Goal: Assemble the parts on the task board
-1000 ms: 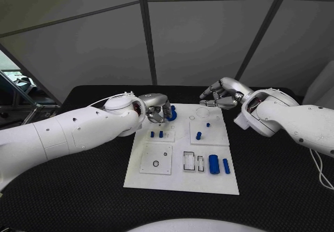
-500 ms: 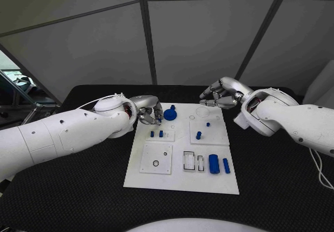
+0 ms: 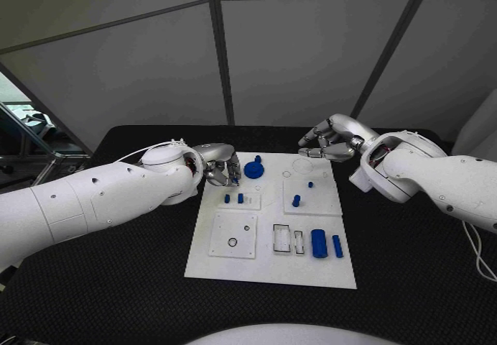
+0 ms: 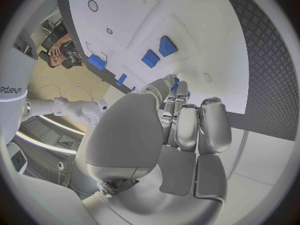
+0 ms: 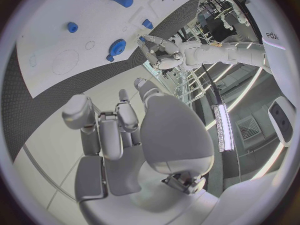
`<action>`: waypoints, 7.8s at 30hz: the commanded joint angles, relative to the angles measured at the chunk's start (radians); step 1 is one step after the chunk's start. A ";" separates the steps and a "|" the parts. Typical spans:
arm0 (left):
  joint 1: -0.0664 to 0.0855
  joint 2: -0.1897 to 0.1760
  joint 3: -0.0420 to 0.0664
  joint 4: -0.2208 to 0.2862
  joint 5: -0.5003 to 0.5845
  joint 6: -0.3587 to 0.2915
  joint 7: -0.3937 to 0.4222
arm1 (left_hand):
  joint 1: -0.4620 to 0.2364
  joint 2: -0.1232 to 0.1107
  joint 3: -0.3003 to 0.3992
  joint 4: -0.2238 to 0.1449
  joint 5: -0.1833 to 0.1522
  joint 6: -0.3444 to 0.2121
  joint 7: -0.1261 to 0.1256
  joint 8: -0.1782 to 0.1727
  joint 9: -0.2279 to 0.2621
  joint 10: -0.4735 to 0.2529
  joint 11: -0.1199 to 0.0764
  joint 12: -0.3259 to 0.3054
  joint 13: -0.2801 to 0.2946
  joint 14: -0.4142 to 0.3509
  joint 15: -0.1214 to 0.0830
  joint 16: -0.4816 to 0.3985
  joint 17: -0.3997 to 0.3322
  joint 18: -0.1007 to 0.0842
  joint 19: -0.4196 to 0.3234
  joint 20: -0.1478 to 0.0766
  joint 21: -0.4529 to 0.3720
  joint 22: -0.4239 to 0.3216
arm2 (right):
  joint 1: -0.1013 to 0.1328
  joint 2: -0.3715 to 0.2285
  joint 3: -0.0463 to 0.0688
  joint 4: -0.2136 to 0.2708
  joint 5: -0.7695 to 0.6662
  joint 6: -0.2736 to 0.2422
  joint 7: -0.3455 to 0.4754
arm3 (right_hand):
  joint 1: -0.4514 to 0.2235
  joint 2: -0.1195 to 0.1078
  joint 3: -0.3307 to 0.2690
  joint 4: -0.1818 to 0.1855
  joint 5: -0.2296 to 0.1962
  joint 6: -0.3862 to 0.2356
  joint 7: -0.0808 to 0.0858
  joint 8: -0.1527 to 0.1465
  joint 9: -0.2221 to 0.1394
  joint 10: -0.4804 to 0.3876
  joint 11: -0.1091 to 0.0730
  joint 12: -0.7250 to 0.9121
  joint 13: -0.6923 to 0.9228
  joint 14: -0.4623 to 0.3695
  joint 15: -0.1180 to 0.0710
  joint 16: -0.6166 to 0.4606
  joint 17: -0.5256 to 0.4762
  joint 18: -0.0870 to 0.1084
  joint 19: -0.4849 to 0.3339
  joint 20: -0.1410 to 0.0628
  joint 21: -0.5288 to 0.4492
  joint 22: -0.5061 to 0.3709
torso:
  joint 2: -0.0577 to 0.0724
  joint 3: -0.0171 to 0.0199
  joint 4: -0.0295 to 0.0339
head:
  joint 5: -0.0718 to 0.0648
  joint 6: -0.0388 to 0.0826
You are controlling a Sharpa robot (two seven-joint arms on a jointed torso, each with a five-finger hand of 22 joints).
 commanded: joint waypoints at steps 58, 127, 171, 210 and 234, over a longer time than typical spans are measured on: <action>-0.004 0.029 0.000 -0.024 -0.009 0.057 -0.049 | -0.075 -0.040 0.005 -0.001 -0.010 -0.134 0.019 -0.106 -0.038 -0.038 0.017 -0.074 -0.011 0.005 0.016 0.013 -0.010 -0.131 0.003 0.016 -0.012 0.133 | 0.002 -0.002 0.001 -0.001 0.002 -0.002 0.009 | 0.004 -0.003 0.007 0.002 0.009 0.000 0.000 0.003 -0.003 -0.063 -0.001 -0.061 -0.078 0.062 -0.008 -0.009 0.074 0.020 -0.006 -0.002 -0.013 -0.013 | 0.000 -0.0002 0.0009 | -0.003 -0.008; -0.005 -0.213 0.069 0.124 1.190 -0.007 0.364 | -0.078 0.025 -0.059 0.036 -0.009 -0.091 0.067 -0.074 -0.052 -0.085 0.062 -0.066 -0.031 -0.333 0.057 -0.603 -0.770 -0.011 -0.351 0.055 -0.899 -0.373 | -0.093 0.034 -0.014 -0.008 -0.669 0.180 -0.201 | 0.101 -0.068 0.240 -0.065 -0.212 0.102 0.010 -0.072 -0.015 -0.173 0.023 -1.097 -1.083 0.045 0.009 -0.106 -0.054 0.035 -0.040 0.012 -0.079 -0.085 | 0.000 -0.0008 -0.0008 | -0.064 0.017; -0.005 -0.216 0.069 0.121 1.190 -0.006 0.355 | -0.068 0.024 -0.061 0.027 -0.009 -0.097 0.070 -0.075 -0.053 -0.092 0.064 -0.066 -0.032 -0.335 0.058 -0.611 -0.779 -0.011 -0.350 0.055 -0.908 -0.383 | -0.095 -0.004 -0.013 0.074 -0.750 0.044 -0.260 | 0.116 -0.024 0.385 -0.176 -0.246 0.203 -0.013 -0.056 0.008 -0.055 -0.003 -1.119 -1.096 0.055 -0.015 -0.063 -0.003 0.016 0.003 -0.014 0.021 0.040 | -0.002 -0.0012 0.0002 | -0.069 0.011; -0.006 -0.213 0.069 0.109 1.190 -0.003 0.349 | -0.061 0.023 -0.065 0.020 -0.009 -0.105 0.075 -0.077 -0.053 -0.106 0.069 -0.068 -0.033 -0.340 0.061 -0.625 -0.791 -0.011 -0.352 0.057 -0.918 -0.396 | -0.090 -0.063 0.012 0.203 -0.590 0.055 -0.271 | 0.067 -0.034 0.362 -0.165 -0.253 0.208 -0.018 -0.062 0.011 -0.048 -0.007 -1.136 -1.094 0.056 -0.016 -0.058 0.001 0.014 0.004 -0.011 0.025 0.049 | 0.000 -0.0018 0.0012 | -0.068 0.017; -0.005 -0.199 0.069 0.098 1.190 -0.018 0.353 | -0.057 0.026 -0.064 0.017 -0.009 -0.106 0.075 -0.077 -0.053 -0.110 0.069 -0.067 -0.032 -0.340 0.061 -0.629 -0.795 -0.011 -0.351 0.057 -0.920 -0.399 | -0.088 0.112 0.027 0.242 -0.572 0.095 -0.241 | 0.066 -0.032 0.361 -0.166 -0.245 0.206 -0.018 -0.064 0.011 -0.049 -0.007 -1.140 -1.094 0.055 -0.016 -0.060 -0.002 0.015 0.001 -0.011 0.022 0.045 | 0.000 -0.0026 0.0019 | 0.009 -0.006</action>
